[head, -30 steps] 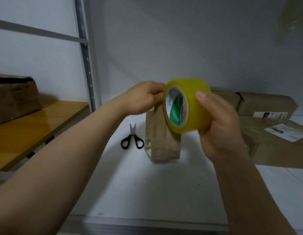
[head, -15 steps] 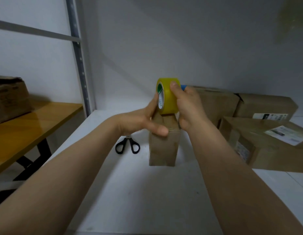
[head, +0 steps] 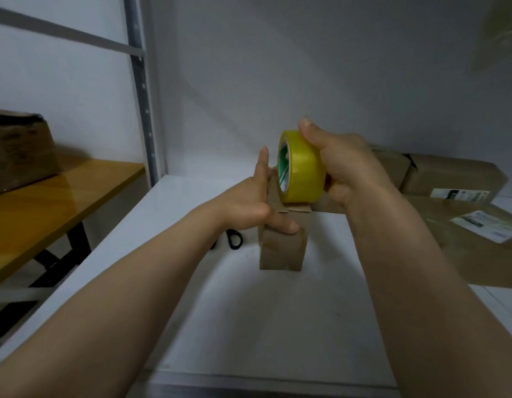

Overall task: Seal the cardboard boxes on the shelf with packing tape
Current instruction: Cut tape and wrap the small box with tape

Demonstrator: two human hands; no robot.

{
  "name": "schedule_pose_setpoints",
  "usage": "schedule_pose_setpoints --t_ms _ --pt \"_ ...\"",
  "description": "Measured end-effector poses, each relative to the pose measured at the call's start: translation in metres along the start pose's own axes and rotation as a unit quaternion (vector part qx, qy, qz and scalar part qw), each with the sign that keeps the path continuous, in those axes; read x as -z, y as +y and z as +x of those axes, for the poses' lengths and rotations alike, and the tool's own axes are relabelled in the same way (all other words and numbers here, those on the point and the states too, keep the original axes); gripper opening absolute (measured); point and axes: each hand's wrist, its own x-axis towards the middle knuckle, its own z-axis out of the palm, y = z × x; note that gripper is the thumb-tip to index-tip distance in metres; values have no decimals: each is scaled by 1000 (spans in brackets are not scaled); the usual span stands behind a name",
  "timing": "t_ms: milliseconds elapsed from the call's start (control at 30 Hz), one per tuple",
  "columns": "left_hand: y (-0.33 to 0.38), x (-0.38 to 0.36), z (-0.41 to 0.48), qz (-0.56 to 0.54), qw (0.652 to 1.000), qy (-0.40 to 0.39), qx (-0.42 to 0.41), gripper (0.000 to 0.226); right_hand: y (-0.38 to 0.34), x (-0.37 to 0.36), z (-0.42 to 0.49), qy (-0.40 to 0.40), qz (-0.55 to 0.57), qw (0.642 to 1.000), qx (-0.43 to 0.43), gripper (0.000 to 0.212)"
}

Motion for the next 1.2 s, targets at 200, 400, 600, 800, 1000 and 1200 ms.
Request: schedule_pose_setpoints --t_ms 200,400,600,800,1000,1200 --pt "12 3 0 62 998 -15 3 157 -6 19 -35 -66 46 996 -45 27" --pt "14 6 3 106 994 -4 19 157 -16 24 -59 -118 9 992 -49 11" --pt "14 7 5 183 982 35 -18 164 -9 24 -64 -85 -30 996 10 22" --pt "24 24 16 207 973 -72 -78 148 -11 28 -63 -63 -14 998 1 26" --pt "25 27 28 88 986 -119 -83 132 -11 34 -58 -40 -3 999 0 28" --pt "21 13 31 95 992 -14 -82 139 -11 31 -50 -29 8 1000 -4 29"
